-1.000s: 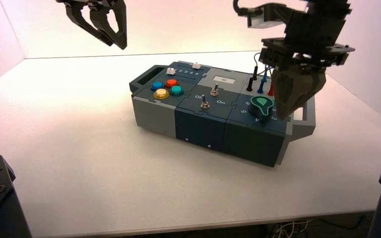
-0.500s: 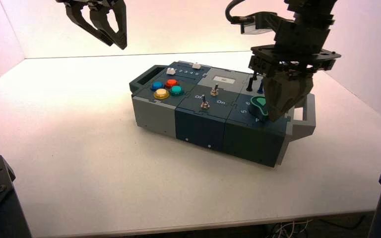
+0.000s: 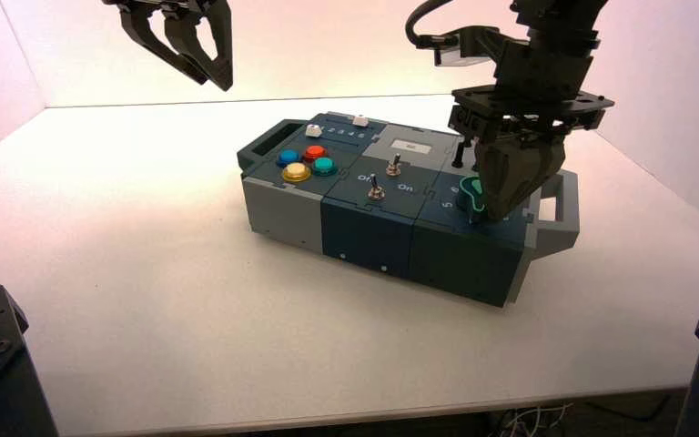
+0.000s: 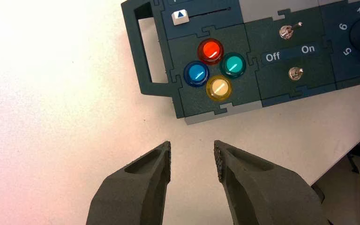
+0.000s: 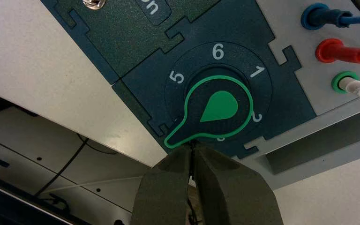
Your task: Turn the knob to position 4.
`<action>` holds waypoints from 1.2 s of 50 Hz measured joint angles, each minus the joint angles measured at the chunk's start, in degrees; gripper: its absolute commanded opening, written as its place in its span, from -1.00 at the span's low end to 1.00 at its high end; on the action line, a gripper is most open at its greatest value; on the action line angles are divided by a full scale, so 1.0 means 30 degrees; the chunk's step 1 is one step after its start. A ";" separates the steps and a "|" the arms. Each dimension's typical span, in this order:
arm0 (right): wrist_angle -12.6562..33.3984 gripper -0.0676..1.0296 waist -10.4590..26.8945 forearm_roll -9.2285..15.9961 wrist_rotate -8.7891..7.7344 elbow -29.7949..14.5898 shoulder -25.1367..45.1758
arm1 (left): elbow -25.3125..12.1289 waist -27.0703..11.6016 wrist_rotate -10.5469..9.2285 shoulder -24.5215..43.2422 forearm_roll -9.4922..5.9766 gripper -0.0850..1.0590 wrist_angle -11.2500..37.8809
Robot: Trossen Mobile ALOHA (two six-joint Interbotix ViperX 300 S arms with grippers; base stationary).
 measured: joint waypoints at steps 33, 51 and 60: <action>-0.0029 -0.91 0.0000 0.0000 -0.0029 -0.0117 0.0000 | 0.0000 -0.0029 0.0000 -0.0029 0.0000 0.03 0.0000; 0.1025 -0.91 0.0000 0.0000 -0.0059 -0.0059 -0.1260 | 0.0000 0.0000 0.0000 0.0000 0.0000 0.03 0.0000; 0.2109 -0.90 0.0000 -0.0029 -0.0029 -0.0029 -0.3984 | 0.0000 -0.0029 0.0000 0.0000 0.0000 0.03 0.0000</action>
